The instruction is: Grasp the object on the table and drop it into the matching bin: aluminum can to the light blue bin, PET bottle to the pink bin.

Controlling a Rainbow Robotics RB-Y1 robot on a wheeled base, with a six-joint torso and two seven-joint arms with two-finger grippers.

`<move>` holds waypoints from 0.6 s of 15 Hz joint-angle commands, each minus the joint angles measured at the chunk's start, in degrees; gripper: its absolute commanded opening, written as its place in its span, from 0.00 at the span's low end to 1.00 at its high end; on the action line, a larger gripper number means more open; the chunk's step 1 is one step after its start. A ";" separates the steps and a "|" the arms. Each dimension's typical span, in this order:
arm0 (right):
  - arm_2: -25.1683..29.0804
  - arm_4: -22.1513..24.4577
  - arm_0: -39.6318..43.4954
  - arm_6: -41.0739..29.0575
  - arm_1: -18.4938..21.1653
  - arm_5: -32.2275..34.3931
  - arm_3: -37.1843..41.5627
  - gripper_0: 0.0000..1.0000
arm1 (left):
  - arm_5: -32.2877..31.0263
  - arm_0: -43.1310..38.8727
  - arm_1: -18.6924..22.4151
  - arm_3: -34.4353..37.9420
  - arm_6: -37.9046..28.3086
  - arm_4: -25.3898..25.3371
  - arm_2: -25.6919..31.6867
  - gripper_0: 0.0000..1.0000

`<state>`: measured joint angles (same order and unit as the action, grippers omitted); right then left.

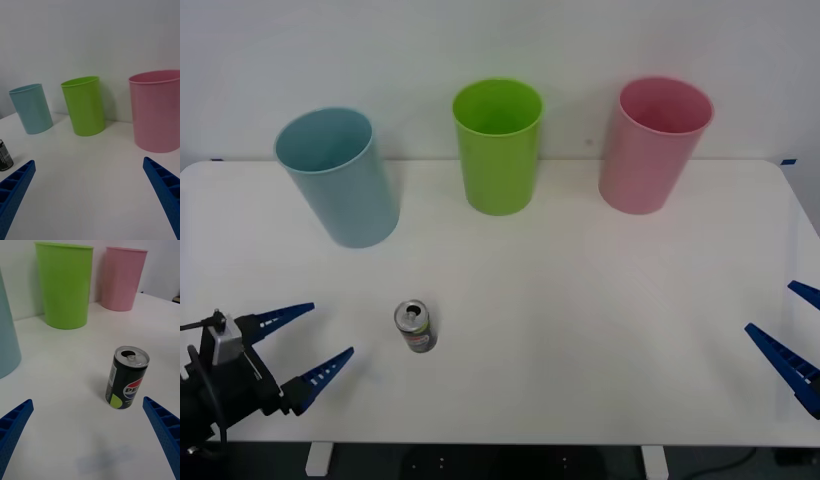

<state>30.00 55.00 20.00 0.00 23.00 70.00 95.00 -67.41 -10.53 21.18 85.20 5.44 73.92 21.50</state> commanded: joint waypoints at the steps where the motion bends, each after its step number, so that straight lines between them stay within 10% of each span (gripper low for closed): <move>1: 0.00 0.00 0.00 0.00 0.00 0.00 0.00 1.00 | -0.61 2.01 0.00 -3.99 4.41 -0.36 -1.46 1.00; 9: 0.00 0.00 0.00 0.00 0.00 0.00 0.00 1.00 | -0.97 3.59 -0.09 -7.07 10.47 -1.94 -5.86 1.00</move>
<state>30.00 55.00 20.00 0.00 23.00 70.00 95.00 -68.44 -6.95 21.16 78.13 15.52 72.30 16.03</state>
